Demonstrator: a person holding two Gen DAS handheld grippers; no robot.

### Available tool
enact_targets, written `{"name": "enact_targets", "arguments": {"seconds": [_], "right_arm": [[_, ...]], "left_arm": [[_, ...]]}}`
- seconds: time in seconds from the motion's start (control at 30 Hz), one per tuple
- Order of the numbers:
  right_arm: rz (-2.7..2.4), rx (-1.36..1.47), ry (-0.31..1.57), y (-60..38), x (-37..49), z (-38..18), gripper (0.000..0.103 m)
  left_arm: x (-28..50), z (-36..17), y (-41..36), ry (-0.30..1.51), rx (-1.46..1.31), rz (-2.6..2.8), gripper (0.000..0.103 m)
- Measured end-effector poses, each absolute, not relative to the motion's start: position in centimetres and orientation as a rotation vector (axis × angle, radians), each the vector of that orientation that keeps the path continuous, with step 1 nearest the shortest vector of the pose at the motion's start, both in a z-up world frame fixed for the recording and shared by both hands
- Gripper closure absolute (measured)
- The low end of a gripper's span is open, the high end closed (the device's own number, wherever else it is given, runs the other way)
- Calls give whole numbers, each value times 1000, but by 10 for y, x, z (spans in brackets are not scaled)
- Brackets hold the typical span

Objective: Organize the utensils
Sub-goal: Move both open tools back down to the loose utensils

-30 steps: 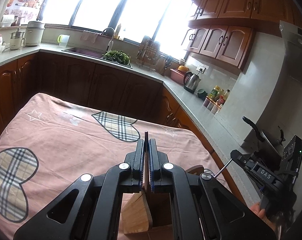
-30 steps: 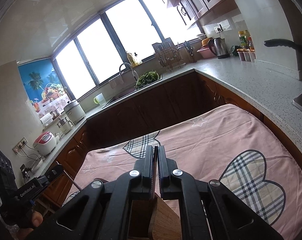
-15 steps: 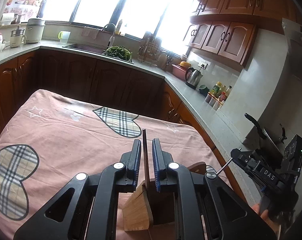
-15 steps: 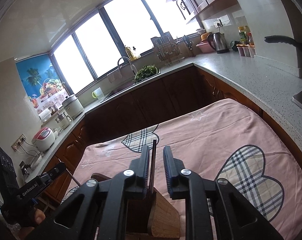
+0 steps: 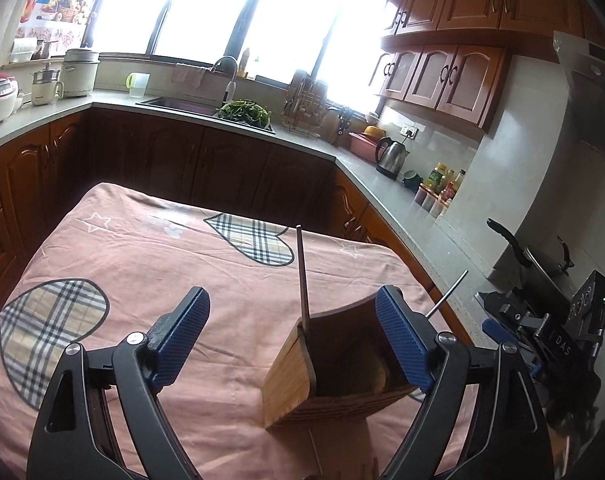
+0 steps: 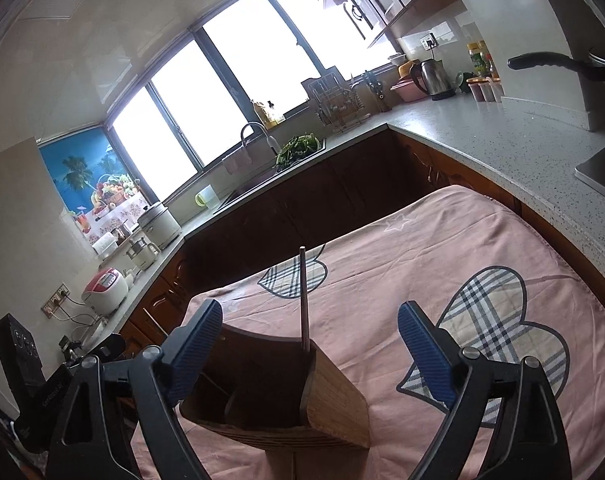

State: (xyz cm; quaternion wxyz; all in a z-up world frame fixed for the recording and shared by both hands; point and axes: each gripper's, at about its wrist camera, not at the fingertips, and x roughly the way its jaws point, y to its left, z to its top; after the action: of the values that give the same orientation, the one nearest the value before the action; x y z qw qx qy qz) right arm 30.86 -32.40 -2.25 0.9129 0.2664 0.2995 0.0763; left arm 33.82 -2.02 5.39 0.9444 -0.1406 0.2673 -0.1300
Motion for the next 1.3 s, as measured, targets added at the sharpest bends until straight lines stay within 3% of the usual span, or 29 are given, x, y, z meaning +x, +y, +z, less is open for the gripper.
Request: {"name": "enact_targets", "arguments": {"seconds": [0.4, 1.3], "right_arm": [[213, 502, 621, -307, 250, -6, 11], [216, 418, 765, -286, 114, -44, 11]], "left_arm": [[275, 51, -8, 574, -240, -248, 6], [161, -18, 32, 736, -241, -217, 6]]}}
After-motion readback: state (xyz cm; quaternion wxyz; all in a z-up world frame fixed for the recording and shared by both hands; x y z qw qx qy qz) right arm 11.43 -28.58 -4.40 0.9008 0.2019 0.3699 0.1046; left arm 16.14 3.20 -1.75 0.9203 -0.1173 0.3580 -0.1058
